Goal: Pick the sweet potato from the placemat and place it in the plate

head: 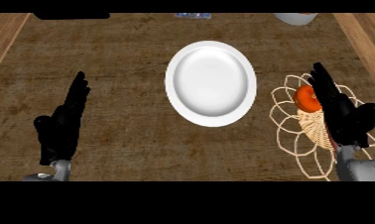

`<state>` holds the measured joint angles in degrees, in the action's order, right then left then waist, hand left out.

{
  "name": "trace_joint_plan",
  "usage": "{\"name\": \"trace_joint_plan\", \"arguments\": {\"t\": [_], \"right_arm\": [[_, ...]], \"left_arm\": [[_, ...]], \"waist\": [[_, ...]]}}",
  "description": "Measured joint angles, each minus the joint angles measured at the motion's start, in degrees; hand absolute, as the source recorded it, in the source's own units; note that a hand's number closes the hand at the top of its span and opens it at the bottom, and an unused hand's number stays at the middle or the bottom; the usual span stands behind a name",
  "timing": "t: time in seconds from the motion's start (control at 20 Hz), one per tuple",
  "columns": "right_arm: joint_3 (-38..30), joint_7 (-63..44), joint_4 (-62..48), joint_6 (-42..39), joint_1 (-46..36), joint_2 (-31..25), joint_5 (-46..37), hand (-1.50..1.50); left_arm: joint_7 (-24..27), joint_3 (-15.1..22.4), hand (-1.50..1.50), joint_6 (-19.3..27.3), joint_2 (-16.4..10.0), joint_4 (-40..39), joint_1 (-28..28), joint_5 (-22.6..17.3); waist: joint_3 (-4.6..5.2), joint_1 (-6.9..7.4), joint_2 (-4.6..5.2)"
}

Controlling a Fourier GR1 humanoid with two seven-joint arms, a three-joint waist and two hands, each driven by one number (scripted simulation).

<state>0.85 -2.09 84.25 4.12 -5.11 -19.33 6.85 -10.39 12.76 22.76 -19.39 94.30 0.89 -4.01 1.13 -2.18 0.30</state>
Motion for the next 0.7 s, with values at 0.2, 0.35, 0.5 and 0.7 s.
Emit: {"name": "trace_joint_plan", "arguments": {"t": [0.2,0.35,0.5,0.7], "right_arm": [[-3.7,-4.3,-1.6,1.3,-4.4,0.8,2.9,1.50],[-5.8,-6.7,-4.0,1.4,-7.4,-3.1,1.9,1.50],[-7.8,-3.8,-5.7,10.7,-6.8,-3.7,-5.2,-1.50],[-8.8,5.4,-6.8,19.6,-3.6,2.3,-8.5,-1.50]], "left_arm": [[4.2,-1.6,0.00,-4.2,-0.1,-3.5,1.3,-1.7],[7.5,-3.1,0.00,-7.6,-1.6,-4.9,1.3,-3.3],[8.9,-3.2,0.00,-10.0,-1.6,-6.0,0.9,-4.7],[13.7,-4.8,0.00,-13.8,-1.9,-9.7,0.0,-6.6]], "waist": [[-0.70,1.44,-0.10],[-0.41,2.08,0.24],[-0.65,2.01,0.23],[-0.95,2.02,0.01]]}}
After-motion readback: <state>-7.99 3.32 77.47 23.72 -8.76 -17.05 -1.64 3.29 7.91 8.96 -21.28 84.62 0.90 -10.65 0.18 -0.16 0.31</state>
